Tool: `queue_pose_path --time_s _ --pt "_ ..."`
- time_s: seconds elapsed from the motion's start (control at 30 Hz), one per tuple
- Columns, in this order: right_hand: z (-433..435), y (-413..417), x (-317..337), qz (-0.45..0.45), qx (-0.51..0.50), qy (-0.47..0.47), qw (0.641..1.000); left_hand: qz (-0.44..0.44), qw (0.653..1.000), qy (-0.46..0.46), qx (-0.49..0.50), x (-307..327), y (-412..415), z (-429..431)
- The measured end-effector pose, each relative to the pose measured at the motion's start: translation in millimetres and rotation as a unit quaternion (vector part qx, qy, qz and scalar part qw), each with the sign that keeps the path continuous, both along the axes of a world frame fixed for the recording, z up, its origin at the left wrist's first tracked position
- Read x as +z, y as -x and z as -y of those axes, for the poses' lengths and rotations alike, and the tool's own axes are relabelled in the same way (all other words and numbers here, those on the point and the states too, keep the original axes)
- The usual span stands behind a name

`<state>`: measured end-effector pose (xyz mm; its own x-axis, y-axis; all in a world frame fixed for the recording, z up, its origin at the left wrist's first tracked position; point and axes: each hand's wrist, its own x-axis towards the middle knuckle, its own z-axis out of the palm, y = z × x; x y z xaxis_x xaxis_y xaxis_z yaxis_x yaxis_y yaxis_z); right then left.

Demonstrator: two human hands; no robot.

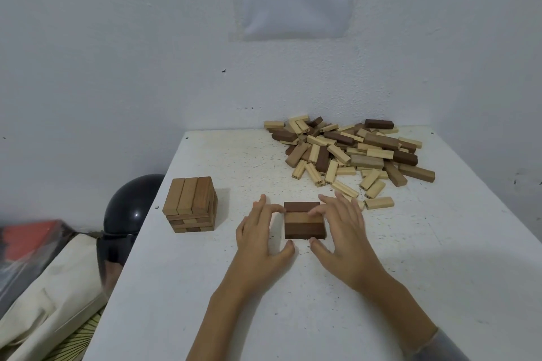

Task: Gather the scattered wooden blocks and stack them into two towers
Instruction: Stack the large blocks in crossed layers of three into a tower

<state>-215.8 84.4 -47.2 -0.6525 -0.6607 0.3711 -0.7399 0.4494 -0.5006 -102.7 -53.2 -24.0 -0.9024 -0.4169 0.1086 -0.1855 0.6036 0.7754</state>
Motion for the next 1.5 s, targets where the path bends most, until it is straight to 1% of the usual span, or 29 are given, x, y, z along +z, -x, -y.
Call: queue_pose_path --time_s 0.07,0.13,0.2,0.33,0.5,0.57,0.7,0.83,0.97,1.07,1.1,1.27,1.5 --pt "-0.8 4.6 0.4 -0.002 0.009 -0.007 1.000 -0.011 0.999 0.029 -0.023 -0.8 1.9 5.7" --pt "-1.1 8.5 2.1 -0.004 0.019 -0.012 1.000 -0.018 0.994 0.086 -0.060 -1.9 6.5 11.5" --pt "-1.0 12.1 3.0 -0.011 0.030 -0.021 0.999 -0.008 0.989 0.115 -0.091 -1.5 11.0 15.7" --pt "-1.3 16.6 2.4 0.002 0.038 -0.029 0.999 0.005 0.989 0.080 -0.121 3.1 13.7 20.7" --pt "-2.5 22.1 10.1 0.027 0.066 -0.011 0.997 0.038 0.989 0.064 -0.125 13.6 15.9 23.0" --pt "-3.0 23.0 16.0 0.036 0.086 -0.004 0.996 0.028 0.990 0.069 -0.124 13.9 14.4 25.1" --pt "2.1 19.6 35.7 0.091 0.103 0.045 0.990 -0.027 0.995 0.033 -0.093 21.0 2.5 30.9" --pt "20.1 14.5 59.8 0.123 0.133 0.055 0.982 -0.083 0.992 0.069 -0.064 38.3 -10.1 42.9" --pt "43.9 4.8 79.0 0.159 0.170 0.084 0.969 -0.120 0.989 0.079 -0.033 57.2 -25.2 59.6" --pt "64.0 -1.8 86.1 0.170 0.196 0.096 0.961 -0.141 0.985 0.101 -0.005 67.8 -36.1 73.7" --pt "70.8 -4.0 87.6 0.172 0.204 0.100 0.958 -0.141 0.986 0.094 0.002 70.6 -39.7 78.8" --pt "101.8 -15.1 92.8 0.179 0.222 0.113 0.952 -0.159 0.987 0.002 0.007 80.5 -57.7 107.5" --pt "138.2 -29.8 83.9 0.220 0.197 0.123 0.947 -0.128 0.990 -0.057 0.026 71.2 -71.3 148.9"
